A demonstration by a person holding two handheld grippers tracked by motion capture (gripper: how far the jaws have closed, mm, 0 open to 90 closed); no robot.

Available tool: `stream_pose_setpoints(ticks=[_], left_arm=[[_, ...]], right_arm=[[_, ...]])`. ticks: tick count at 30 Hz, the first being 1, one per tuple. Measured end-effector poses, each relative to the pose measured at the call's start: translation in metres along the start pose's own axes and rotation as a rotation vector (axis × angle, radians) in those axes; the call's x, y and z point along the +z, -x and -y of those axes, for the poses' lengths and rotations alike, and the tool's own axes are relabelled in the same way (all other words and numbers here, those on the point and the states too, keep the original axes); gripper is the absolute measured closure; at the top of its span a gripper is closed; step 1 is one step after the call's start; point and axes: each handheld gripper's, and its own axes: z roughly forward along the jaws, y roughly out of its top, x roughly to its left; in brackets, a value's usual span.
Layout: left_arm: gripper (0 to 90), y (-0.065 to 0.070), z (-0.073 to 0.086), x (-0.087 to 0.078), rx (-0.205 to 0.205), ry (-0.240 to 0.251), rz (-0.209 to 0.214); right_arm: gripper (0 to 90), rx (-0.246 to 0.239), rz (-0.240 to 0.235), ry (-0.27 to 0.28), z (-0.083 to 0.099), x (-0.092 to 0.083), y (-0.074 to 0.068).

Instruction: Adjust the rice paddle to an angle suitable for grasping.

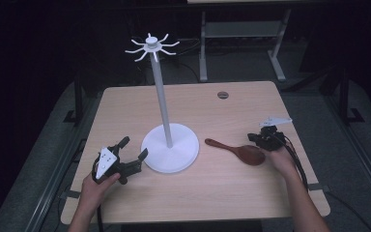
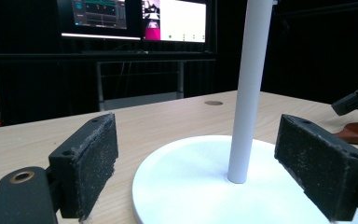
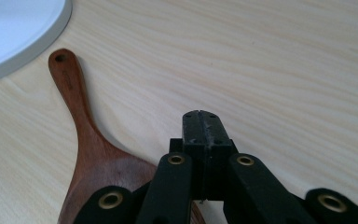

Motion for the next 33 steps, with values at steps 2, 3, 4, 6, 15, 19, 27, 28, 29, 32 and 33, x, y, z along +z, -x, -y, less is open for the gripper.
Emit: stream_pose_setpoints(ticks=[2, 3, 4, 6, 15, 19, 27, 28, 29, 32, 33], left_arm=[[12.8, 0.000, 0.000, 0.000, -0.002, 0.003, -0.001], [12.8, 0.000, 0.000, 0.000, -0.007, 0.005, -0.002], [12.8, 0.000, 0.000, 0.000, -0.008, 0.006, -0.001], [12.8, 0.000, 0.000, 0.000, -0.005, 0.004, -0.001], [12.8, 0.000, 0.000, 0.000, 0.000, 0.003, 0.000], [12.8, 0.000, 0.000, 0.000, 0.002, 0.002, 0.000], [12.8, 0.000, 0.000, 0.000, 0.008, 0.000, 0.000], [12.8, 0.000, 0.000, 0.000, 0.008, 0.000, 0.001], [12.8, 0.000, 0.000, 0.000, 0.006, 0.000, 0.000], [12.8, 0.000, 0.000, 0.000, 0.006, 0.000, 0.000], [12.8, 0.000, 0.000, 0.000, 0.007, 0.000, 0.000]], right_arm=[[89.8, -0.004, -0.005, -0.016, 0.002, 0.002, 0.000], [89.8, -0.013, -0.008, -0.024, 0.003, 0.003, 0.000], [89.8, -0.004, -0.006, -0.038, 0.004, 0.004, -0.001], [89.8, -0.009, -0.004, -0.043, 0.005, 0.004, -0.001], [89.8, -0.012, -0.010, -0.074, 0.007, 0.005, -0.001], [89.8, -0.024, -0.015, -0.075, 0.008, 0.005, -0.001], [89.8, -0.037, -0.043, -0.101, 0.014, 0.001, -0.006], [89.8, -0.035, -0.046, -0.103, 0.015, 0.000, -0.007], [89.8, -0.035, -0.049, -0.111, 0.015, -0.001, -0.008], [89.8, -0.047, -0.058, -0.112, 0.016, -0.003, -0.009], [89.8, -0.046, -0.062, -0.115, 0.017, -0.004, -0.010]])
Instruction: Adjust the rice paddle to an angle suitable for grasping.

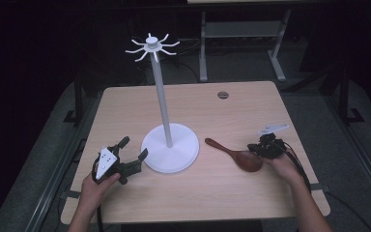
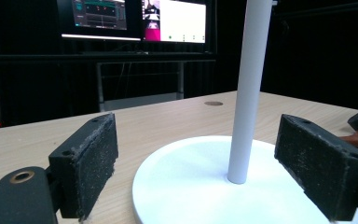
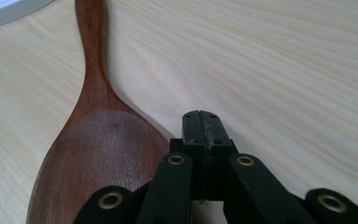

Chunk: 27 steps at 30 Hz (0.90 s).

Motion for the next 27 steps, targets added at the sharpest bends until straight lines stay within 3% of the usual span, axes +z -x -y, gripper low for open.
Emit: stream_pose_setpoints(ticks=[27], left_arm=[[12.8, 0.000, 0.000, 0.000, 0.000, 0.000, 0.001]], right_arm=[[89.8, -0.084, -0.126, -0.044, 0.002, -0.002, -0.014]])
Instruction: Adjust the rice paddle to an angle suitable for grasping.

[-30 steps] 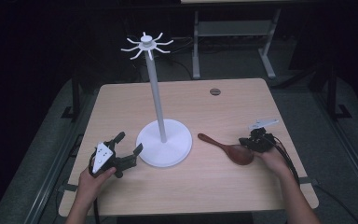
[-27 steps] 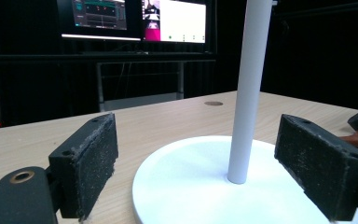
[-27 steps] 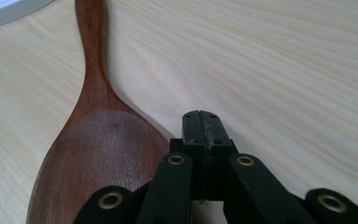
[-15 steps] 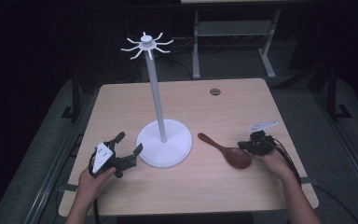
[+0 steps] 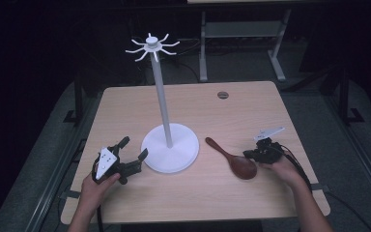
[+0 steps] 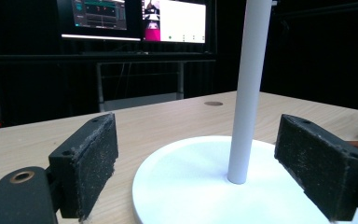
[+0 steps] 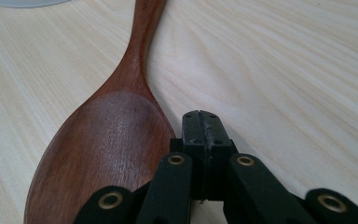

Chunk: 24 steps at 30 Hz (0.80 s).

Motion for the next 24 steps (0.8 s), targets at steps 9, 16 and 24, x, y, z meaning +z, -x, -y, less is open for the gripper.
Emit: stream_pose_setpoints(ticks=[9, 16, 24], left_arm=[[12.8, -0.0001, 0.0000, 0.0000, -0.001, 0.000, 0.000], [12.8, -0.0001, 0.0000, 0.0000, -0.001, 0.000, 0.000], [12.8, -0.0001, 0.0000, 0.0001, -0.001, 0.000, 0.001]], right_arm=[[89.8, -0.012, -0.037, -0.016, -0.0008, 0.0015, -0.0048], [89.8, -0.022, -0.057, -0.018, -0.0006, 0.0024, -0.0066], [84.2, -0.004, -0.054, -0.002, -0.0007, -0.0004, -0.0042]])
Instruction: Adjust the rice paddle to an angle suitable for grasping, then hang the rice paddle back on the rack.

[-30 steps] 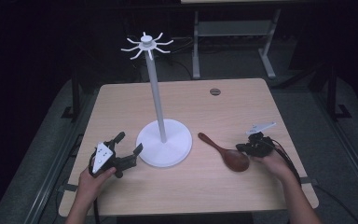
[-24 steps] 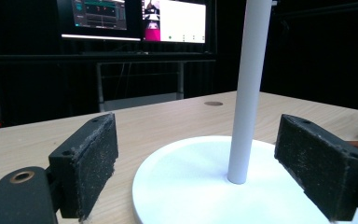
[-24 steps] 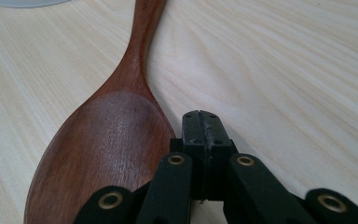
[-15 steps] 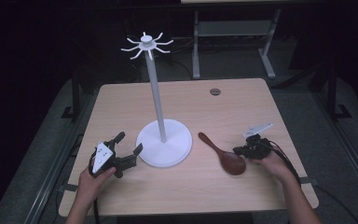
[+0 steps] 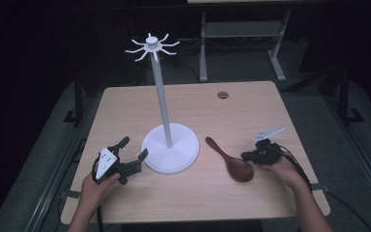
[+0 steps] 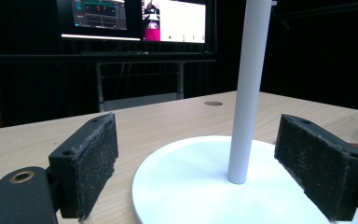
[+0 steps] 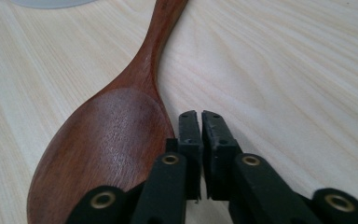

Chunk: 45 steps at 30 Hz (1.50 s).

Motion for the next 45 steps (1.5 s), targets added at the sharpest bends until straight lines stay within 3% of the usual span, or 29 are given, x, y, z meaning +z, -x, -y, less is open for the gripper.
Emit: stream_pose_setpoints(ticks=[7, 16, 21, 34, 45], left_arm=[[12.8, 0.000, 0.000, 0.000, 0.000, -0.003, 0.000], [12.8, 0.000, 0.000, 0.000, -0.003, -0.002, 0.001], [12.8, 0.000, 0.000, 0.000, -0.001, -0.004, 0.000], [12.8, 0.001, 0.000, 0.000, 0.000, -0.008, 0.002], [12.8, 0.001, 0.000, 0.000, -0.003, -0.005, 0.002]], right_arm=[[65.2, 0.087, 0.016, 0.008, -0.009, -0.011, -0.001], [56.7, 0.148, 0.038, -0.030, -0.023, -0.015, -0.007], [53.8, 0.195, 0.005, -0.065, -0.032, -0.014, -0.007], [55.6, 0.189, 0.086, -0.113, -0.054, -0.012, -0.022], [57.9, 0.169, 0.096, -0.164, -0.078, 0.004, -0.031]])
